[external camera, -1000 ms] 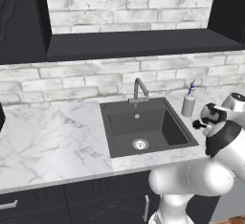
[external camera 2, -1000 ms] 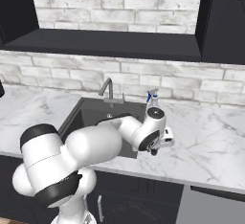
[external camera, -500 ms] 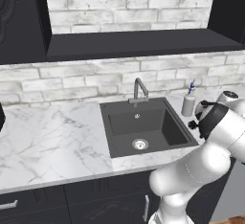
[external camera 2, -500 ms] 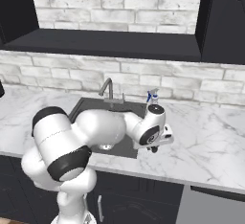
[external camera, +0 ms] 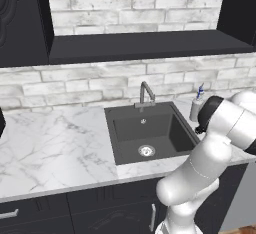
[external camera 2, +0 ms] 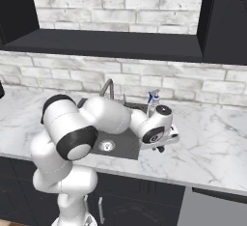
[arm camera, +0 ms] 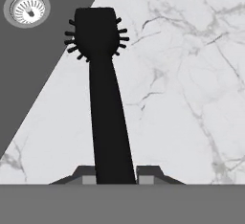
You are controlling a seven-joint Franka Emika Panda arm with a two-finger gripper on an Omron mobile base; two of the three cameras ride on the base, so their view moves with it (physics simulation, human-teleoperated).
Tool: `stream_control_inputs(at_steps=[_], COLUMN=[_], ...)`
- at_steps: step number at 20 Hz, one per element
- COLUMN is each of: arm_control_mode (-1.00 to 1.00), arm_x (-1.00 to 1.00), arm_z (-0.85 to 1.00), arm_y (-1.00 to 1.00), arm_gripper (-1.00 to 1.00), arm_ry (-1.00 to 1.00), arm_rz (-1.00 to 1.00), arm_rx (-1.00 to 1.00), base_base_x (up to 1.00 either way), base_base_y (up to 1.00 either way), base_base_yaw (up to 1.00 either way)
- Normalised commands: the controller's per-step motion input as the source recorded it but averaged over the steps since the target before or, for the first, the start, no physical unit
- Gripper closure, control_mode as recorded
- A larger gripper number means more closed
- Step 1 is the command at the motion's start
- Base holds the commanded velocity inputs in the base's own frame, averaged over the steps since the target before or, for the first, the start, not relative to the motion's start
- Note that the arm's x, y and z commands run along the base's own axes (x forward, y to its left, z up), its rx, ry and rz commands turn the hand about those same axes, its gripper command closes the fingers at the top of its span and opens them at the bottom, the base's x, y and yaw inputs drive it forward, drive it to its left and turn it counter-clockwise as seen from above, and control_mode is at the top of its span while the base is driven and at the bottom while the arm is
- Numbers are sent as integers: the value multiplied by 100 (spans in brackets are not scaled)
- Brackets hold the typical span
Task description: Locate and retrieve the dish brush and spray from the cabinet. Place them next to the sink.
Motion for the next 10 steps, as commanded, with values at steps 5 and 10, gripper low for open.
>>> stream_control_inputs(at_steps=[5,10], arm_control_mode=[-100,-100], arm_x=[24,23], arm_z=[-17,-23], arm_y=[0,0], arm_gripper=[100,-100], arm_ry=[0,0], arm_rz=[4,4], arm_rx=[0,1], base_base_x=[0,0], base_base_y=[0,0], base_base_yaw=[0,0])
